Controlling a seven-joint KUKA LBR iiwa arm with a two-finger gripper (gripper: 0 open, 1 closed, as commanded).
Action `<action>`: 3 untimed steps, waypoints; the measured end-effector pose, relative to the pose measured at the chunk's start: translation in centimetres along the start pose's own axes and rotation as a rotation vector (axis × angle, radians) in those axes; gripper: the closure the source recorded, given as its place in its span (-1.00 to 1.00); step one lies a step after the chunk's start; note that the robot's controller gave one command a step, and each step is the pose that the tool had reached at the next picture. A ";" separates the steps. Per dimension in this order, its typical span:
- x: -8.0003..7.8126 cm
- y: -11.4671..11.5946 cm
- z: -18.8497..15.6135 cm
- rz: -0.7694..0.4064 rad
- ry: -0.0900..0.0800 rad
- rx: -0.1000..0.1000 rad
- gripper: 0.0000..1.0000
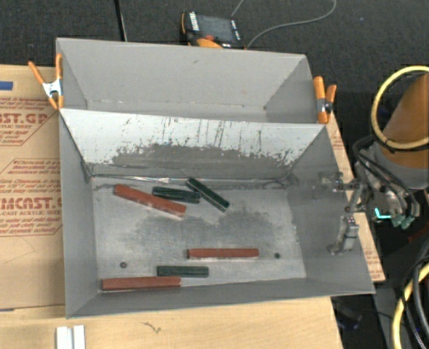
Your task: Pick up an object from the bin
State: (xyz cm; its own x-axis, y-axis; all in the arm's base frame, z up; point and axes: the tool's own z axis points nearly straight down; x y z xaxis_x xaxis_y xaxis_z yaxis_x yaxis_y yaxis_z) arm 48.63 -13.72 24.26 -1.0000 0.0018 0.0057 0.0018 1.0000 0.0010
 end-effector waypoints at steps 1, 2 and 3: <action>-2.2 7.4 9.3 -0.043 0.000 -0.003 -1.00; -3.0 12.0 17.3 -0.083 0.001 -0.002 -1.00; -3.2 11.7 16.8 -0.080 -0.005 0.001 1.00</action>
Offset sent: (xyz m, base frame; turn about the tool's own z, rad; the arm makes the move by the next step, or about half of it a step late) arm 0.0225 0.0695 -0.0887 -0.0369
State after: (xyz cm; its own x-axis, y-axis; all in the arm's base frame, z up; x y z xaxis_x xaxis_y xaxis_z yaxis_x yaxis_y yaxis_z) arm 51.71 -2.05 7.42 -0.9970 -0.0778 0.0003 -0.0778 0.9970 0.0000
